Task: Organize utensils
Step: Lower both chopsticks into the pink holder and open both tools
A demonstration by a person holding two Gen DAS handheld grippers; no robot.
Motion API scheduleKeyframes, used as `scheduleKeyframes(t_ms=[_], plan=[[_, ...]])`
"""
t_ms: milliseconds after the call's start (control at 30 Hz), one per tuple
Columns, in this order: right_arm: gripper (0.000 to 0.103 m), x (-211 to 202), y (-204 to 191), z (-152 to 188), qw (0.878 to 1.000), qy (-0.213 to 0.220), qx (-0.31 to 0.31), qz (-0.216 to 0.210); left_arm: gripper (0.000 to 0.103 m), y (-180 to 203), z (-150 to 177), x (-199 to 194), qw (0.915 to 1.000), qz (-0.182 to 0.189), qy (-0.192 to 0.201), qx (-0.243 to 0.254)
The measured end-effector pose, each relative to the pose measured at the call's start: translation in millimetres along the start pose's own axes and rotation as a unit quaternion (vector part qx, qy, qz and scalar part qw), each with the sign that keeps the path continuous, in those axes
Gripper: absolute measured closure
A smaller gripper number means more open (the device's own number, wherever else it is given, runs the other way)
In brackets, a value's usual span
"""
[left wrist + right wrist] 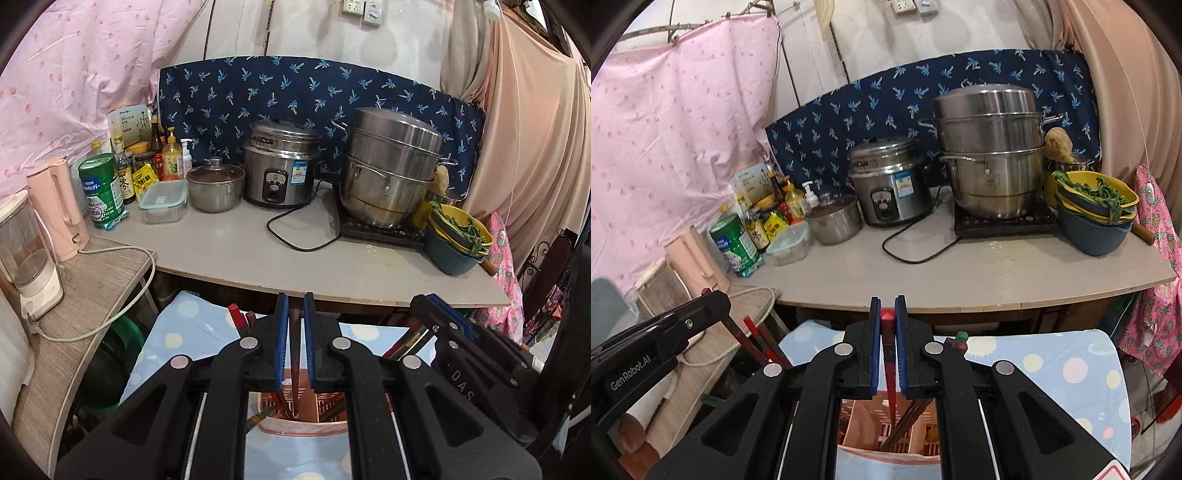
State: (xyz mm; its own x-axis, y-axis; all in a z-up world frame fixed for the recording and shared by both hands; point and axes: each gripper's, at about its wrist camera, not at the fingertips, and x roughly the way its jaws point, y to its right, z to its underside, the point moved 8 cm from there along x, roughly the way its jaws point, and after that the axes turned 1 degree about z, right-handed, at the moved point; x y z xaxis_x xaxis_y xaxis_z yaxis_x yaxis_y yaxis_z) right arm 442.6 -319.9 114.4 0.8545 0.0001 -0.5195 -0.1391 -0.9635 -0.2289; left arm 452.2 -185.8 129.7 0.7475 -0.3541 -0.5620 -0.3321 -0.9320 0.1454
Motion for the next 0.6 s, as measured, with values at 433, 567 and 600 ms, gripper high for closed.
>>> scheduleKeyframes(t_ms=[433, 567, 600], plan=[[0.064, -35.4, 9.1, -3.1, 1.000, 0.022, 0.000, 0.008, 0.048, 2.6, 13.7, -31.5, 0.9983, -0.041, 0.029, 0.031], [0.058, -57.7, 15.6, 9.5, 0.999, 0.021, -0.003, 0.024, 0.047, 0.6, 26.2, -49.1, 0.9980, -0.048, 0.025, 0.033], [0.058, -64.5, 17.0, 14.3, 0.999, 0.019, 0.000, 0.026, 0.047, 0.5, 30.2, -54.3, 0.9977, -0.052, 0.024, 0.035]])
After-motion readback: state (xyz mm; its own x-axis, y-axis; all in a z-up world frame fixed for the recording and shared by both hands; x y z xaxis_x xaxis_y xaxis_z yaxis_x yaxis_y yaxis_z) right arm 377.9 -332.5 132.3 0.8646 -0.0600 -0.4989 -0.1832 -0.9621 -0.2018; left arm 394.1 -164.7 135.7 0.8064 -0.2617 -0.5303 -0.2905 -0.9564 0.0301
